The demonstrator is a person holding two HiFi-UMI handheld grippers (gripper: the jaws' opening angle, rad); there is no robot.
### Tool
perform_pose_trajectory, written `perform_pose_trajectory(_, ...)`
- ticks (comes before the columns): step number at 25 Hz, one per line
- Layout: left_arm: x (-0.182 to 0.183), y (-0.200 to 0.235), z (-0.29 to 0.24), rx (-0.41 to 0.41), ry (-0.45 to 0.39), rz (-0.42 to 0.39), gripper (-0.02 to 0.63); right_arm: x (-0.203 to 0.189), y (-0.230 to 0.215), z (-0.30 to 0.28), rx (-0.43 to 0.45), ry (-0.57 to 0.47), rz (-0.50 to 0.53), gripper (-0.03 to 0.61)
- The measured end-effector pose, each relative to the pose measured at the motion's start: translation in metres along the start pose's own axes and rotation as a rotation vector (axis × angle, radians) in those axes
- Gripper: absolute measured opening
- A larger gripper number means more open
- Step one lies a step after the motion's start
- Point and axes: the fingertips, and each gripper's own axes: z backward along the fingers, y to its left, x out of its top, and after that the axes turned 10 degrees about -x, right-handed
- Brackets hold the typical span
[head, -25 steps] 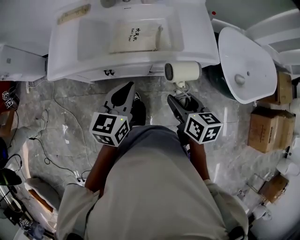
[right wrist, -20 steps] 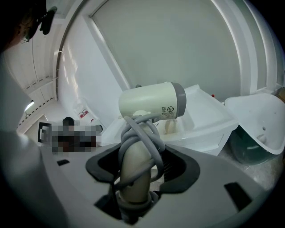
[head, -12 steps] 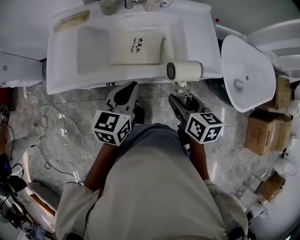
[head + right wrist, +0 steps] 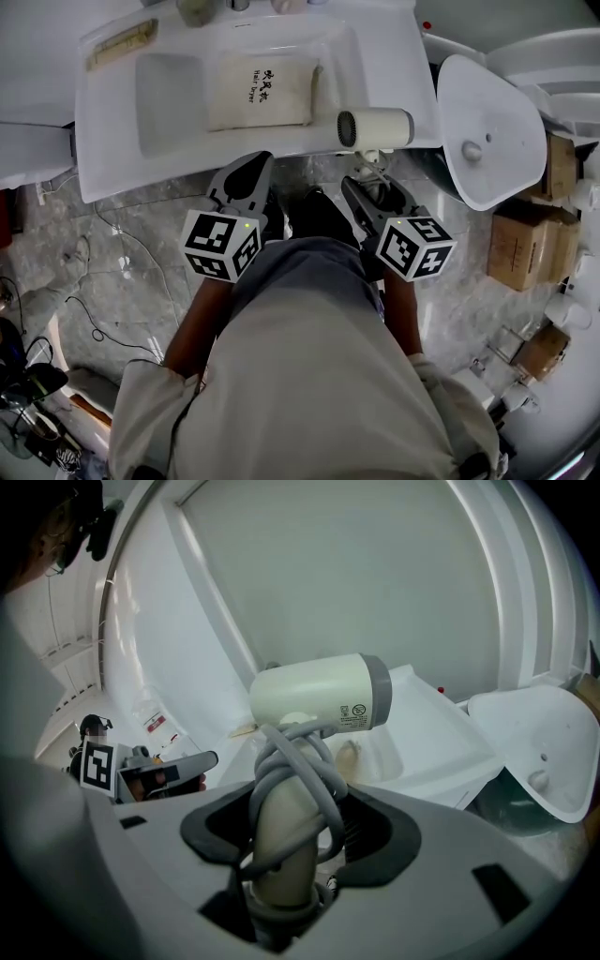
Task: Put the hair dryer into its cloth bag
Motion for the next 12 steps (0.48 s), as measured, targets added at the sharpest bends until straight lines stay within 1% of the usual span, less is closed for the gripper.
perform_pose_trajectory(4, 0.003, 0.002, -0.013, 0.005, 0.002, -0.002, 0.000, 0.003, -0.010, -0.005, -0.005, 0.010, 0.005, 0.250)
perform_pose_trajectory(9, 0.011, 0.010, -0.033, 0.039, -0.009, -0.012, 0.000, 0.012, -0.024, -0.018, 0.011, 0.026, 0.020, 0.250)
perform_pose_trajectory(12, 0.017, 0.015, -0.051, 0.062, 0.003, -0.015, 0.000, 0.025, -0.036, -0.026, 0.027, 0.038, 0.031, 0.250)
